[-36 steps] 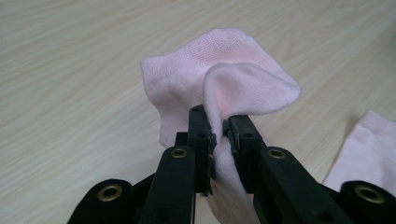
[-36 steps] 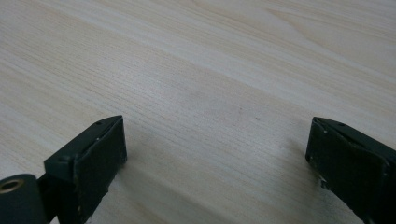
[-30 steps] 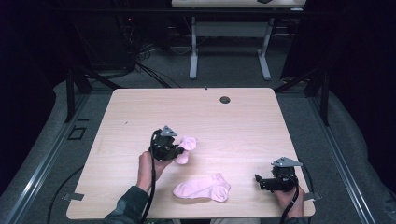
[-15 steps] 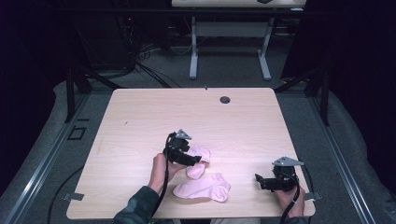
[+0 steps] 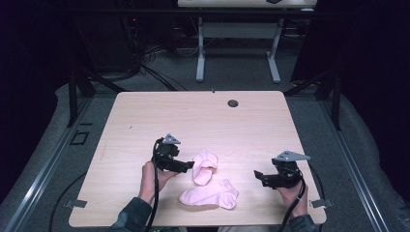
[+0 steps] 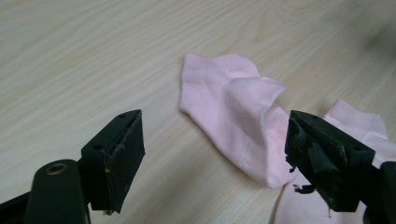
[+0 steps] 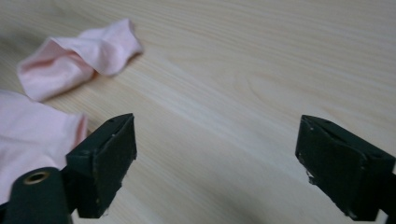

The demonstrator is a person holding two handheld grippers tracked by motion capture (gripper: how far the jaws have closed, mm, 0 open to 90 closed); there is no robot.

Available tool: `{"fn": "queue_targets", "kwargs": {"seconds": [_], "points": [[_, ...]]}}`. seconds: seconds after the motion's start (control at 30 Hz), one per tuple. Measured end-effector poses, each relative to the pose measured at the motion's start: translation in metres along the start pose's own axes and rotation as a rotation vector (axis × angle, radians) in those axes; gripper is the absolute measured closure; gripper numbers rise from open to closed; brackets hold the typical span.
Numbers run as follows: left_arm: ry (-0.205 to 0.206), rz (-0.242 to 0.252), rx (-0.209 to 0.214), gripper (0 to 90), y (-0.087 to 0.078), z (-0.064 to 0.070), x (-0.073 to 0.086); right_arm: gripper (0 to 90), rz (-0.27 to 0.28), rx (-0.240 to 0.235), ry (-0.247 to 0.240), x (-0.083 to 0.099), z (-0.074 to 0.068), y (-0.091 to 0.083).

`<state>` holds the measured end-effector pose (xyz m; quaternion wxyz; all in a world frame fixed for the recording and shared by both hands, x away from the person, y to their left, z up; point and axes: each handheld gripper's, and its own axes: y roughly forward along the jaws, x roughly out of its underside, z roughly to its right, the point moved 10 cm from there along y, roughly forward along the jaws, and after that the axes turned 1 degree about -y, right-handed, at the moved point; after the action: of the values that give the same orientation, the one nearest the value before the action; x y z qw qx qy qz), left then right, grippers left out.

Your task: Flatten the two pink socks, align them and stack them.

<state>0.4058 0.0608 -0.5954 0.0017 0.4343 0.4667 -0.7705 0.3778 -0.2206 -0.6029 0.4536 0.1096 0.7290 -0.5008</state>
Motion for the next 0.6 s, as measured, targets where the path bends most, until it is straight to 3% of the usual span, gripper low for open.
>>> {"fn": "queue_targets", "kwargs": {"seconds": [0.13, 0.27, 0.33, 0.6], "points": [[-0.019, -0.039, 0.020, 23.6, 0.008, 0.009, 0.012, 18.0, -0.014, -0.045, -0.035, -0.022, -0.015, 0.014], [-0.036, -0.076, 0.030, 25.8, 0.016, 0.016, 0.023, 27.6, -0.058, -0.088, -0.093, -0.045, -0.036, 0.040], [-0.053, -0.092, 0.035, 27.5, 0.021, 0.018, 0.027, 33.5, -0.082, -0.131, -0.116, -0.056, -0.048, 0.057], [-0.051, -0.145, 0.039, 31.7, 0.033, 0.026, 0.035, 47.5, -0.204, -0.169, -0.176, -0.068, -0.069, 0.118]]}}
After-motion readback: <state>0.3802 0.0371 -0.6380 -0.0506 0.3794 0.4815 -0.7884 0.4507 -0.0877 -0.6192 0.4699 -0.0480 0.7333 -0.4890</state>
